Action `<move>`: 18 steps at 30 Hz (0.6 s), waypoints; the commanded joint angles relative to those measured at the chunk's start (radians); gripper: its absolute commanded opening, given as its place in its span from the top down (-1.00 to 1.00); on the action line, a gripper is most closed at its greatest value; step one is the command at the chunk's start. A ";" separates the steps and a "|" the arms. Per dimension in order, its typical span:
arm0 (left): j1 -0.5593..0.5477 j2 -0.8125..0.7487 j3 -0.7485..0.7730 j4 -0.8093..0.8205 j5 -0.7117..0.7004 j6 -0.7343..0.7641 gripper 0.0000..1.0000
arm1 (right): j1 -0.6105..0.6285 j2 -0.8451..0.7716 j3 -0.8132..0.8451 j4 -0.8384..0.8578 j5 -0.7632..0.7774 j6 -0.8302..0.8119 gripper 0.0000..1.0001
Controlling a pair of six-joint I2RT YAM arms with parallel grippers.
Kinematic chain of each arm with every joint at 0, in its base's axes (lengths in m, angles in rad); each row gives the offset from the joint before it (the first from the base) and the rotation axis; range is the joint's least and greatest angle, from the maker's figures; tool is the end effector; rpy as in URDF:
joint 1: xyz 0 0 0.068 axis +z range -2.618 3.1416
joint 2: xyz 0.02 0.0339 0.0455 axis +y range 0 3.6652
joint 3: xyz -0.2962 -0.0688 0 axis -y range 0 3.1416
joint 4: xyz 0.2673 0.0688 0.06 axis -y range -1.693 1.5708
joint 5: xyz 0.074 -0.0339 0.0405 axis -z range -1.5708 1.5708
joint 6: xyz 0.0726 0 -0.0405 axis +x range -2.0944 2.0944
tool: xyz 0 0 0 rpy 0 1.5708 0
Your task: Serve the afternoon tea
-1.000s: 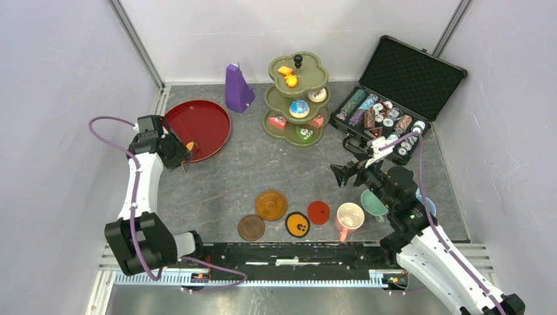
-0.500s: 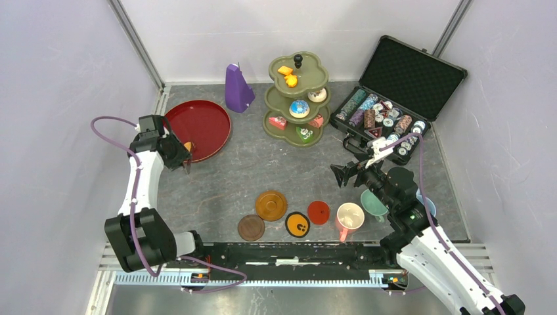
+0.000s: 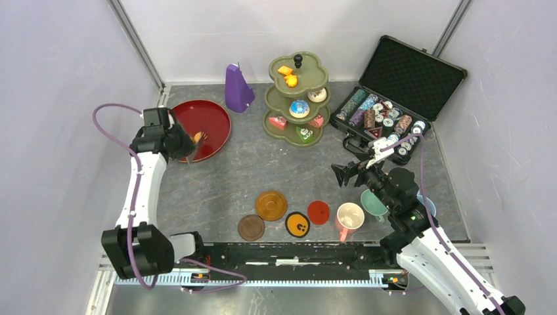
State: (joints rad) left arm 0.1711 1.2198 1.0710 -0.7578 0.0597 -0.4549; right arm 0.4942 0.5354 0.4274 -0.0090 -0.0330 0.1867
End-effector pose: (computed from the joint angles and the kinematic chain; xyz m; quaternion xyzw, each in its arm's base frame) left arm 0.2783 0.0437 0.2960 -0.2817 0.9020 -0.0740 0.3186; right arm 0.1600 0.0889 0.2783 -0.1253 0.7366 0.2335 0.6222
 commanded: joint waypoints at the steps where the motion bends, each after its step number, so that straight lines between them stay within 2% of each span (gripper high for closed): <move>1: -0.141 -0.079 0.168 0.051 0.028 0.026 0.58 | -0.003 -0.007 0.043 0.012 0.056 -0.025 -0.96; 5: -0.310 -0.097 0.300 0.074 0.033 0.011 0.59 | -0.003 -0.019 0.055 0.012 0.091 -0.035 -0.96; 11: -0.575 -0.084 0.419 0.173 0.023 0.008 0.58 | -0.003 -0.039 0.052 0.012 0.120 -0.029 -0.96; 18: -0.859 0.045 0.548 0.261 -0.077 0.109 0.56 | -0.003 -0.057 0.054 0.011 0.136 -0.015 -0.96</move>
State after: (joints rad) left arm -0.5602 1.1870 1.5269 -0.6025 0.0620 -0.4450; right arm 0.4942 0.4911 0.4370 -0.0189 0.0746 0.1680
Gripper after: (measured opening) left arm 0.400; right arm 0.980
